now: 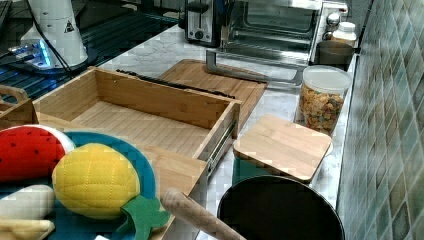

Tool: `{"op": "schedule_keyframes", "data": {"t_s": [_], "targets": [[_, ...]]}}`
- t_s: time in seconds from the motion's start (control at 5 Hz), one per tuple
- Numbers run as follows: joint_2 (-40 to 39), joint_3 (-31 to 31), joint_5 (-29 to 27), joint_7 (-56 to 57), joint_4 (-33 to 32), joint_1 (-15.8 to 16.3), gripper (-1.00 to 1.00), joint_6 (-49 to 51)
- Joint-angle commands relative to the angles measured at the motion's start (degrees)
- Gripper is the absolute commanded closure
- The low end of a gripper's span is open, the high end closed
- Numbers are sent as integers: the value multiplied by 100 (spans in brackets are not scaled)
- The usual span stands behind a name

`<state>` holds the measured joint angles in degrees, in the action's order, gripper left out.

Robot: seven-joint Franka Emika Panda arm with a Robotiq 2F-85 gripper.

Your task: Close the drawer.

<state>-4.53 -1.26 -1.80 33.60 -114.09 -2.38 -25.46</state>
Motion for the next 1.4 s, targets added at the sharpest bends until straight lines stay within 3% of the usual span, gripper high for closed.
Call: {"op": "schedule_keyframes", "data": {"t_s": [0.2,0.8,1.2,1.4], "targets": [[-220,47,550,182,-912,75,100,-1051],[-561,-71,518,480,-1096,-117,100,-1342],[-684,-263,470,1127,-1353,-362,100,-2023],[-718,-386,399,1533,-1266,-508,100,-1878]]}}
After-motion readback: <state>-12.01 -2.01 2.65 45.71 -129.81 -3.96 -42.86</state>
